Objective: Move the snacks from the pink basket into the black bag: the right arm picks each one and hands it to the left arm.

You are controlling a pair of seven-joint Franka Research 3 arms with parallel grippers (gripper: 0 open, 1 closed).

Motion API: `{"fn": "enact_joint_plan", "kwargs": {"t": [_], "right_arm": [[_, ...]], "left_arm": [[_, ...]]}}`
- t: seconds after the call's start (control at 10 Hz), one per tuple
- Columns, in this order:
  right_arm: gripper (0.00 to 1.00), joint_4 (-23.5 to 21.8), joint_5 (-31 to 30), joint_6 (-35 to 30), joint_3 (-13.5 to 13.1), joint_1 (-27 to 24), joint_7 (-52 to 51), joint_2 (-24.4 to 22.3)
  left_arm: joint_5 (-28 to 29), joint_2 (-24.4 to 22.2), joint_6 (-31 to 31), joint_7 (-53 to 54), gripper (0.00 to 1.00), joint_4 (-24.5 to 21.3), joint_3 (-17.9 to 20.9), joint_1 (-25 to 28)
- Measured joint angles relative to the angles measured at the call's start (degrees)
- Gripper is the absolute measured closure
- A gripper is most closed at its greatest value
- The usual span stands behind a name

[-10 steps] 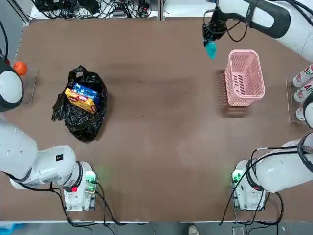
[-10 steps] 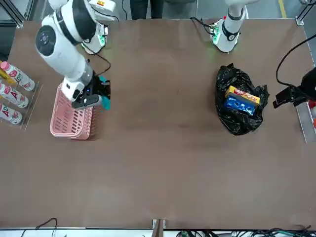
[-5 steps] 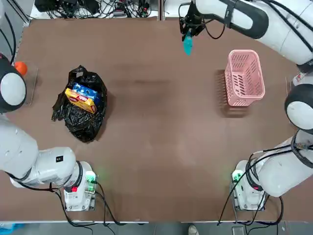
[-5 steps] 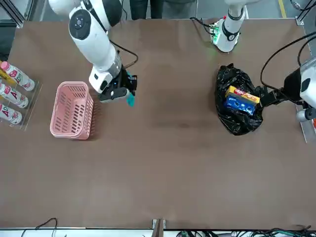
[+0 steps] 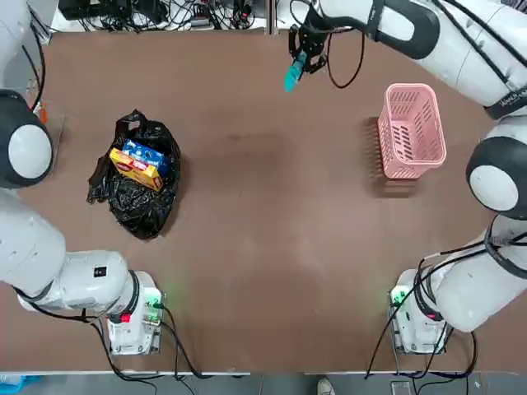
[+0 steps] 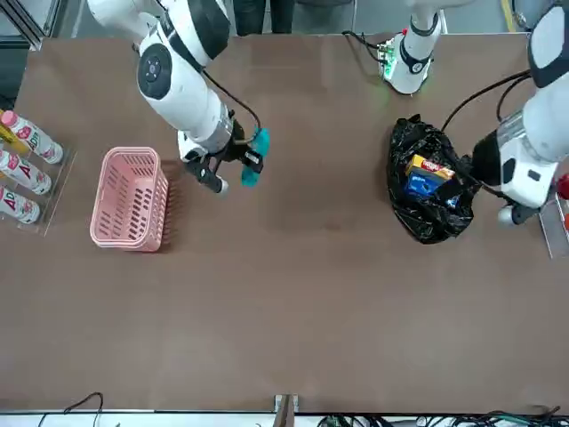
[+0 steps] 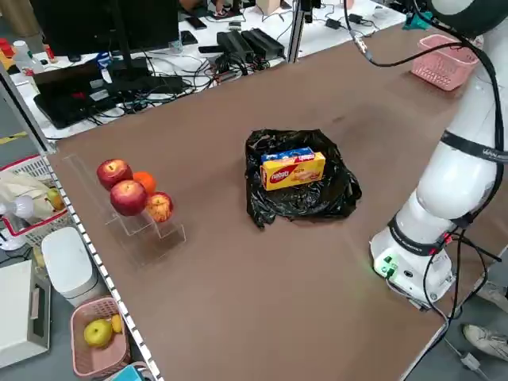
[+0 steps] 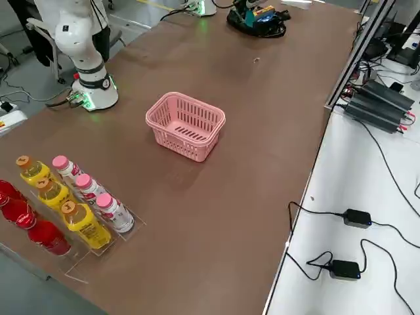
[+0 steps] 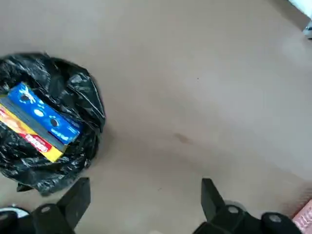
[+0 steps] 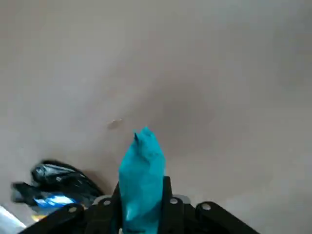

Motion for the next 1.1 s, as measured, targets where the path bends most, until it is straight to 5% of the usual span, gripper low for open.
{"fn": "enact_joint_plan", "kwargs": {"t": [0.7,1.1], "right_arm": [[0.69,5.1,9.5,12.6,0.0,5.6,25.0,6.7],[0.70,8.0,12.8,19.1,0.0,7.7,31.8,10.0]], "left_arm": [[-6.0,0.5,-0.6,-46.0,0.00,0.0,-0.1,-7.9],[-8.7,-0.2,-3.1,-55.5,0.00,-0.9,-1.2,-9.9]]}}
